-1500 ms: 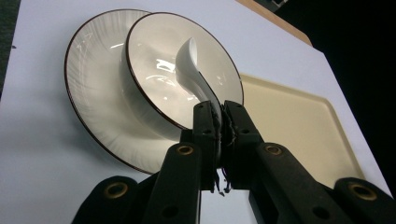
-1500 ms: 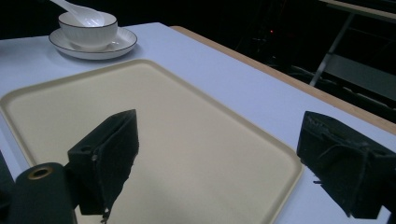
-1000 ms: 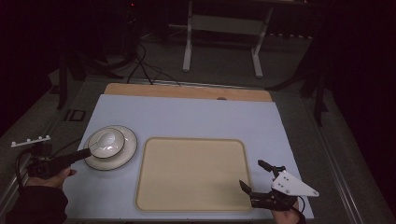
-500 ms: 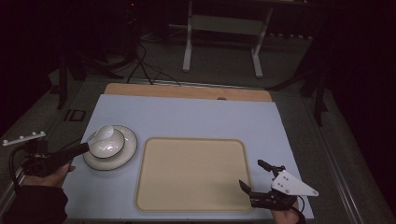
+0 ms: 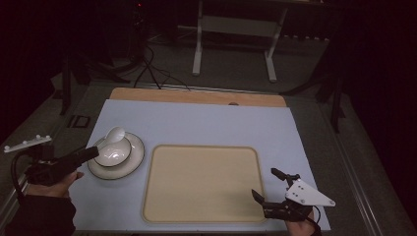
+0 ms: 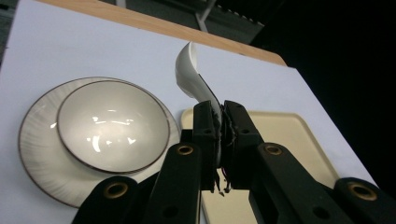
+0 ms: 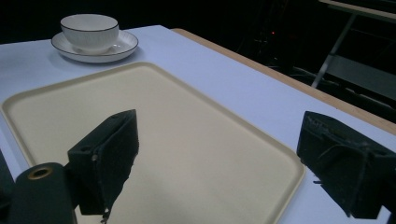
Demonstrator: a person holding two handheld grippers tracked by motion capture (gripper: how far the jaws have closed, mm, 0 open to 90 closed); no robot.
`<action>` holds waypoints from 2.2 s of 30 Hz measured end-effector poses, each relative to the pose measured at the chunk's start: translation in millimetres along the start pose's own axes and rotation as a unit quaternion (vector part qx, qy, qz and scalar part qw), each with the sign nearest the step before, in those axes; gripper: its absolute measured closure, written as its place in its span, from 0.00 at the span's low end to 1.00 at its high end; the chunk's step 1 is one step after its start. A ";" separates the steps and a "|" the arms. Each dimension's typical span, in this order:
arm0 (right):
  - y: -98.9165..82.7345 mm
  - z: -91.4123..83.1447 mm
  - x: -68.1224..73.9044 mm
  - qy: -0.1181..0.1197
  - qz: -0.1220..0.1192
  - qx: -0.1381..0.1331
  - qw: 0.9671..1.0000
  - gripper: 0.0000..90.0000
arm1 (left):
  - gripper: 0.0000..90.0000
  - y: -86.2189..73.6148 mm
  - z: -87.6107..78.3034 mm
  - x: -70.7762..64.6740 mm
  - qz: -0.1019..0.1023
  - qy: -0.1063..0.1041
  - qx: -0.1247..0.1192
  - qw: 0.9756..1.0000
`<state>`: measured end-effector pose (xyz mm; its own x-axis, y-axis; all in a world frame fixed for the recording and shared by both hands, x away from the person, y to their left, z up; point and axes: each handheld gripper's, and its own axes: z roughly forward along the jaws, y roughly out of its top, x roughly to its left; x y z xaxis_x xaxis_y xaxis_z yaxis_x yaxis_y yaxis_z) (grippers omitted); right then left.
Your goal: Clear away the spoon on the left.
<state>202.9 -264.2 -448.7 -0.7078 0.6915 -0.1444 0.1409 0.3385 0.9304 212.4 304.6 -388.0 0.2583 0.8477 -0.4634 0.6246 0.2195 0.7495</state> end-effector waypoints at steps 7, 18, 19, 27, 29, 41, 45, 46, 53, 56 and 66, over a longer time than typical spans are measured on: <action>-0.2 1.0 0.0 0.001 0.001 0.002 1.000 0.14 | 0.95 -2.2 3.9 -9.9 0.013 -0.001 0.007 1.000; -0.1 1.5 -0.1 0.002 0.000 0.002 1.000 0.14 | 0.95 -8.0 15.4 -31.2 0.035 -0.018 0.006 0.999; -0.1 1.5 -0.1 0.002 0.000 0.002 1.000 0.14 | 0.95 -8.3 17.2 -32.8 0.038 -0.022 0.010 0.999; -0.2 1.4 -0.4 0.001 0.001 0.002 1.000 0.14 | 0.95 -11.3 22.6 -43.7 0.050 -0.027 0.018 0.998; -0.1 1.4 -0.1 0.001 0.001 0.002 1.000 0.14 | 0.95 -14.9 25.8 -50.1 0.054 -0.032 0.018 0.998; -0.6 1.9 -0.3 0.000 0.000 0.004 1.000 0.14 | 0.95 -30.8 43.4 -69.9 0.070 -0.049 0.031 0.996; -0.8 1.5 -0.7 -0.001 0.001 0.002 1.000 0.14 | 0.95 -32.8 45.8 -73.9 0.072 -0.049 0.030 0.996; -0.9 1.4 -0.8 -0.001 0.001 0.002 1.000 0.14 | 0.95 -33.3 46.5 -75.0 0.072 -0.048 0.031 0.996; -0.9 2.1 -0.3 0.000 0.003 0.004 1.000 0.14 | 0.95 -41.5 56.7 -87.9 0.084 -0.047 0.027 0.995; -1.1 1.9 -0.4 -0.001 0.003 0.004 1.000 0.14 | 0.95 -47.5 62.9 -93.9 0.091 -0.046 0.027 0.994; -1.5 1.5 -1.4 0.001 0.005 0.002 1.000 0.14 | 0.95 -63.9 86.8 -105.1 0.084 -0.056 0.029 0.994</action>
<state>204.8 -264.7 -450.4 -0.7077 0.6937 -0.1336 0.1507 0.3330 0.9308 209.3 159.6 -428.2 0.4403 0.8102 -0.3868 0.6073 0.0486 0.7930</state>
